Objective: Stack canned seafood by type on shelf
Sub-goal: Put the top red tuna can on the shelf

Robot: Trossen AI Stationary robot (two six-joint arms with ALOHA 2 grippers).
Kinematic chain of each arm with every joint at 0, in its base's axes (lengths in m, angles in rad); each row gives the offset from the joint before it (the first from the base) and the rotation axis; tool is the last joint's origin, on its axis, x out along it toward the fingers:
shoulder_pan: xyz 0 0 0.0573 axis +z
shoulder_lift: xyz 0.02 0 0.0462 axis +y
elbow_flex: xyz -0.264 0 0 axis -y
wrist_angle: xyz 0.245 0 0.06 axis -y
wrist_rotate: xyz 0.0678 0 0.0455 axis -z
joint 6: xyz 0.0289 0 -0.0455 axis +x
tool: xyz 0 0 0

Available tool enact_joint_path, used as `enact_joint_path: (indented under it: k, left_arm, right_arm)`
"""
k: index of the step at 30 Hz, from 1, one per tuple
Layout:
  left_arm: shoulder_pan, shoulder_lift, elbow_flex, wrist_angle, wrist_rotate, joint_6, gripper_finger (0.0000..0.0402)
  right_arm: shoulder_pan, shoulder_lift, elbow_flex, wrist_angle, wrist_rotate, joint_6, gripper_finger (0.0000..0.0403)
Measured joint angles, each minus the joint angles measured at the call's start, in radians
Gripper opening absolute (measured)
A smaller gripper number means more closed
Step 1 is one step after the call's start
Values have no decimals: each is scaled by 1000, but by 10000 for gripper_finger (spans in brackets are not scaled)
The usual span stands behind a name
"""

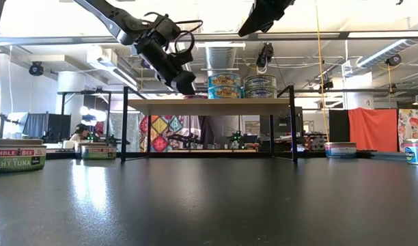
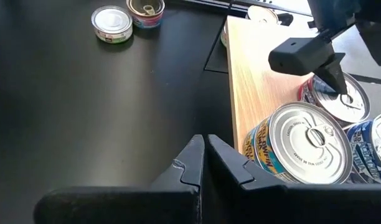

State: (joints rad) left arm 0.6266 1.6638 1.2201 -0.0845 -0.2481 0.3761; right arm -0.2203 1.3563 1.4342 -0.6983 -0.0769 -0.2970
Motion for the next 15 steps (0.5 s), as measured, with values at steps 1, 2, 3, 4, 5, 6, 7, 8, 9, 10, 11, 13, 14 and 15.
enact_joint_path:
  k: [1, 2, 3, 4, 5, 6, 7, 8, 9, 10, 11, 13, 14, 15]
  left_arm:
    - [1, 0, 0, 1, 0, 3, 304]
    - [3, -2, 0, 1, 0, 6, 304]
    - [5, -2, 0, -1, -1, 8, 304]
    - [5, -2, 0, -2, -1, 8, 304]
    - [6, -2, 0, 0, -2, 10, 304]
    - [6, -2, -1, 4, -4, 18, 304]
    - [6, -2, -1, 8, -5, 27, 304]
    - [6, -2, -2, 14, -6, 34, 304]
    - [7, -2, -2, 21, -7, 36, 304]
    - [9, -2, -3, 29, -7, 38, 304]
    - [13, -2, -3, 36, -7, 39, 304]
    - [19, 0, -4, 49, -7, 41, 304]
    - [20, 0, -5, 54, -7, 41, 304]
    - [20, 0, -5, 58, -8, 44, 304]
  right_arm:
    - [0, 0, 0, 0, 0, 0, 13]
    - [0, 0, 0, 0, 0, 1, 13]
    - [0, 0, 0, 0, 0, 7, 13]
    - [0, 0, 0, 0, 0, 11, 13]
    - [0, 0, 0, 0, 0, 14, 13]
    - [0, 0, 0, 0, 0, 16, 13]
    - [0, 0, 0, 0, 0, 18, 13]
    - [0, 0, 0, 0, 0, 24, 13]
    - [0, 0, 0, 0, 0, 33, 13]
    - [1, 0, 0, 0, 0, 46, 13]
    - [5, 0, 0, 0, 1, 62, 13]
    - [21, -1, 0, -2, 2, 98, 13]
    - [34, -3, 0, -6, 2, 108, 13]
    - [48, -6, 0, -13, 1, 119, 13]
